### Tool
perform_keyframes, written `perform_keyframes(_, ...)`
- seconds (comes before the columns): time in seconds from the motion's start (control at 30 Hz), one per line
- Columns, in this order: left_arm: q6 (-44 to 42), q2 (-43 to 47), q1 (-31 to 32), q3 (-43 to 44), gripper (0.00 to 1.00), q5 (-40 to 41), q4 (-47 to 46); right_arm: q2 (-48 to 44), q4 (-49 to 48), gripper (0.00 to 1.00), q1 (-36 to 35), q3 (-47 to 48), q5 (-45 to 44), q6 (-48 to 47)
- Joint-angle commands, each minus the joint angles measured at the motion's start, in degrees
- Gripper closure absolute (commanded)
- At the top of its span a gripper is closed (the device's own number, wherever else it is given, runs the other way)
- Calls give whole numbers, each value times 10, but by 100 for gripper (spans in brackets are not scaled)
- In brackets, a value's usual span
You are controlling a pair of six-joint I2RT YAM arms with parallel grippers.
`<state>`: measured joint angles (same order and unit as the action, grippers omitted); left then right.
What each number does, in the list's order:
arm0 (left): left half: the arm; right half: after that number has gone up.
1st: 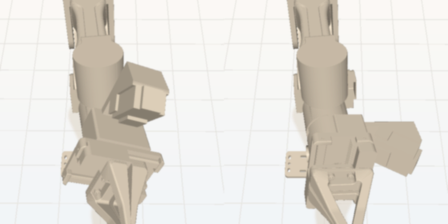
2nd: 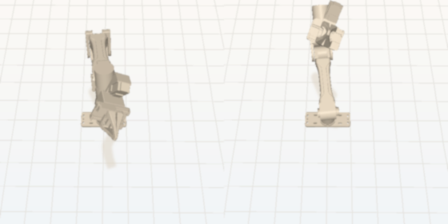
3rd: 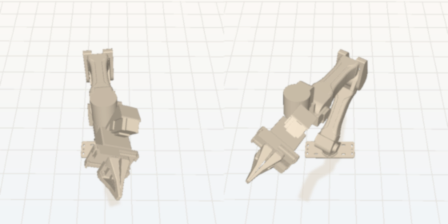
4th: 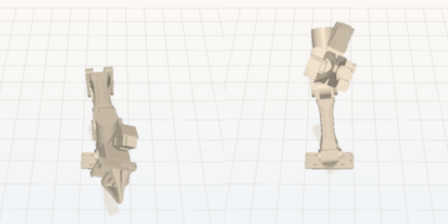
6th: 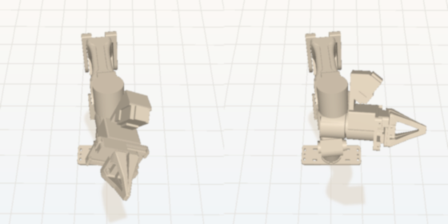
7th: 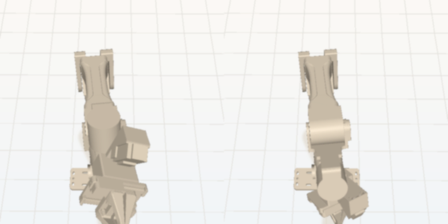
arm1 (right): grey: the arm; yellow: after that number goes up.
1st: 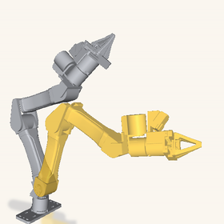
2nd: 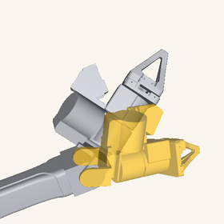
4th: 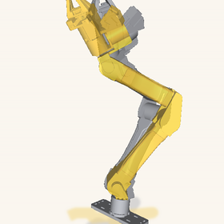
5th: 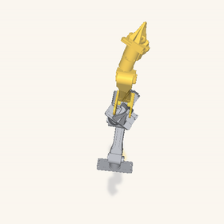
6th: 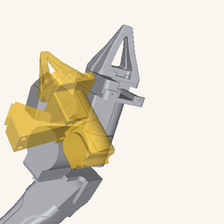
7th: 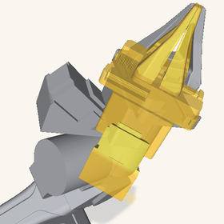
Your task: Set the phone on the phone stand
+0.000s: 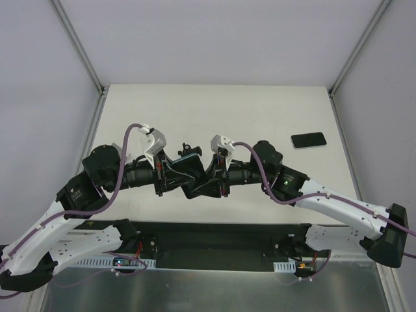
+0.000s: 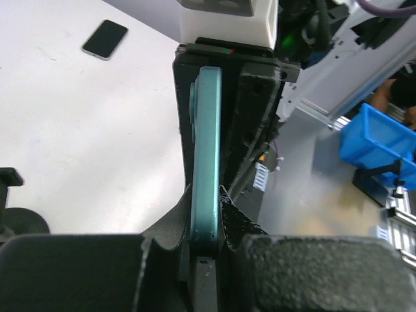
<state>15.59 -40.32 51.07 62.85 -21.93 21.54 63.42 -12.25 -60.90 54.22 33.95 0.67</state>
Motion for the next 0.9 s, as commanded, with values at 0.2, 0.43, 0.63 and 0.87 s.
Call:
perform_keyframes(0.2,82,-20,6,65,46,6,-38,-13,-101,99,-9,5,23,30)
perform_keyframes(0.43,95,-60,7,109,74,-2,-5,-15,-101,99,-13,10,16,36)
perform_keyframes(0.63,88,-64,6,116,100,9,-4,-17,-97,99,-14,9,14,32)
perform_keyframes(0.87,62,-43,6,167,100,332,152,-35,36,4,-15,20,-291,21)
